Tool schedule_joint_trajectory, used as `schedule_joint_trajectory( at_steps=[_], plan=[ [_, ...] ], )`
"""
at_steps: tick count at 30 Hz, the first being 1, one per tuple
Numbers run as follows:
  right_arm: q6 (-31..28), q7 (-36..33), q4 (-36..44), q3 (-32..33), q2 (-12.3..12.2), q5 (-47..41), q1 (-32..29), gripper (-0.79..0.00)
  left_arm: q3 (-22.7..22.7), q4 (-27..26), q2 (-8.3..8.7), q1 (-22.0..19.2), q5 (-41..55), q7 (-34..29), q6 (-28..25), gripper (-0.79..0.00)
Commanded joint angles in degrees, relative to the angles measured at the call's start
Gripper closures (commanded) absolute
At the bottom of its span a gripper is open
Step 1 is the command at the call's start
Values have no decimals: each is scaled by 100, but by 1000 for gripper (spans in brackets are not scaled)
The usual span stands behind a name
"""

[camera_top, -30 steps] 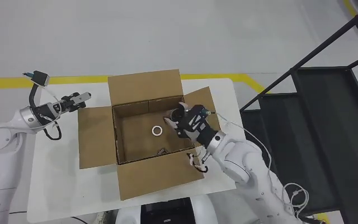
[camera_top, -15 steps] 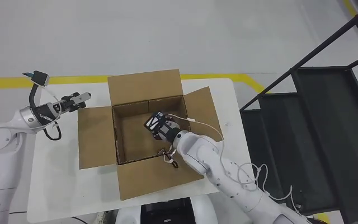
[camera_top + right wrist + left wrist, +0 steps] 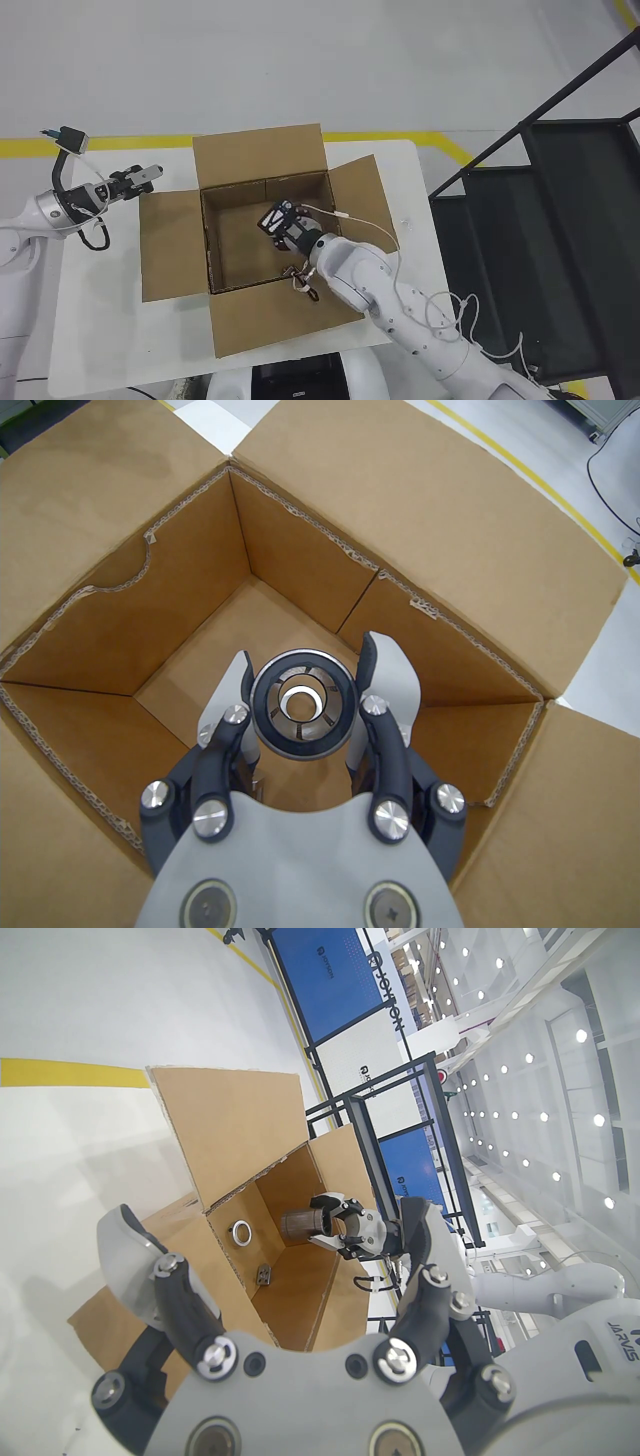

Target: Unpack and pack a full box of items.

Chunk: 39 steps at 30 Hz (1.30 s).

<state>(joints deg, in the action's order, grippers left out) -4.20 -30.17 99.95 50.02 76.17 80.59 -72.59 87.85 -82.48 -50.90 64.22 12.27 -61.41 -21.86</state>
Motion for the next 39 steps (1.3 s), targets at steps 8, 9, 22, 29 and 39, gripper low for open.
schedule_joint_trajectory(
  at_steps=[8, 9, 22, 29, 39],
  plan=[
    [180, 45, -946, -309, 174, -121, 438, 0, 0, 0, 0, 0, 0, 0, 0, -785],
    [266, 28, -1103, -353, 207, -81, 550, 0, 0, 0, 0, 0, 0, 0, 0, -785],
    [665, 239, -2839, -960, 721, -473, 1739, 0, 0, 0, 0, 0, 0, 0, 0, -785],
    [725, 370, -3372, -1063, 889, -631, 1910, 0, 0, 0, 0, 0, 0, 0, 0, -785],
    [666, 350, -3155, -890, 909, -500, 1863, -785, 0, 0, 0, 0, 0, 0, 0, -785]
  ],
)
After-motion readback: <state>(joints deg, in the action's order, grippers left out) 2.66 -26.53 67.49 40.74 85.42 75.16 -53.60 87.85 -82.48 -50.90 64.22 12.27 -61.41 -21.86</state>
